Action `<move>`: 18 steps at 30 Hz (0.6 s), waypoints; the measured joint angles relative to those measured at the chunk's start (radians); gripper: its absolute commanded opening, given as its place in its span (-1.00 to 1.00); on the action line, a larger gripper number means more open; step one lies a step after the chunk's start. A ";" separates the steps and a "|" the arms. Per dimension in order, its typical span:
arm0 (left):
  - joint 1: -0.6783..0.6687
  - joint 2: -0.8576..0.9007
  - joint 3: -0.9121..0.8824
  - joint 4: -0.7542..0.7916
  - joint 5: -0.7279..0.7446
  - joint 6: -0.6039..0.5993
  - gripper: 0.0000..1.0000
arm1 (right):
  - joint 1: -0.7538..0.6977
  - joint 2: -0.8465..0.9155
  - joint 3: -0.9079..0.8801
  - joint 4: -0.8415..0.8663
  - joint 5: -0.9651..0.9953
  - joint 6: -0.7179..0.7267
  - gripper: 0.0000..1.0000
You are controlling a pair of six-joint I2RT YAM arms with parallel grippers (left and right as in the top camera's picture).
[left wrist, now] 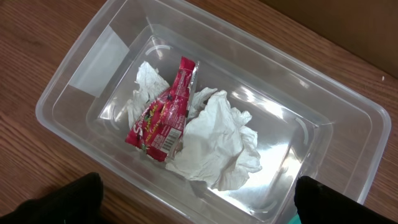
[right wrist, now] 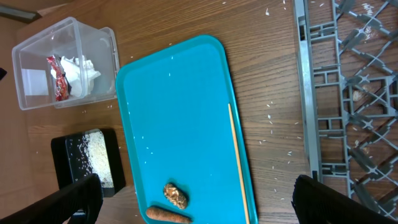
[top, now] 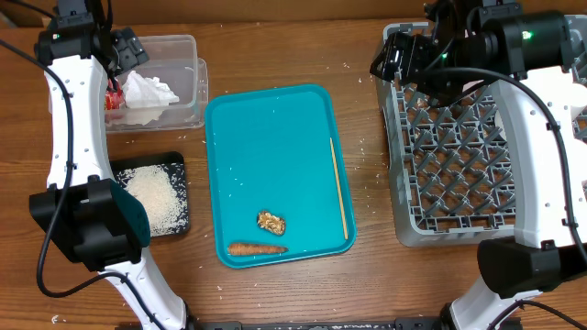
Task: Sort waste into correct bins and load items into the dishwasher
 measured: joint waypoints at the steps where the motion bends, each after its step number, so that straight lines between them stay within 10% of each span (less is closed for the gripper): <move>1: 0.000 0.000 0.000 0.000 0.000 0.000 1.00 | 0.000 0.000 0.000 0.000 0.000 0.000 1.00; 18: 0.000 0.000 0.000 0.003 0.056 -0.003 1.00 | 0.000 0.000 0.000 0.000 0.000 0.000 1.00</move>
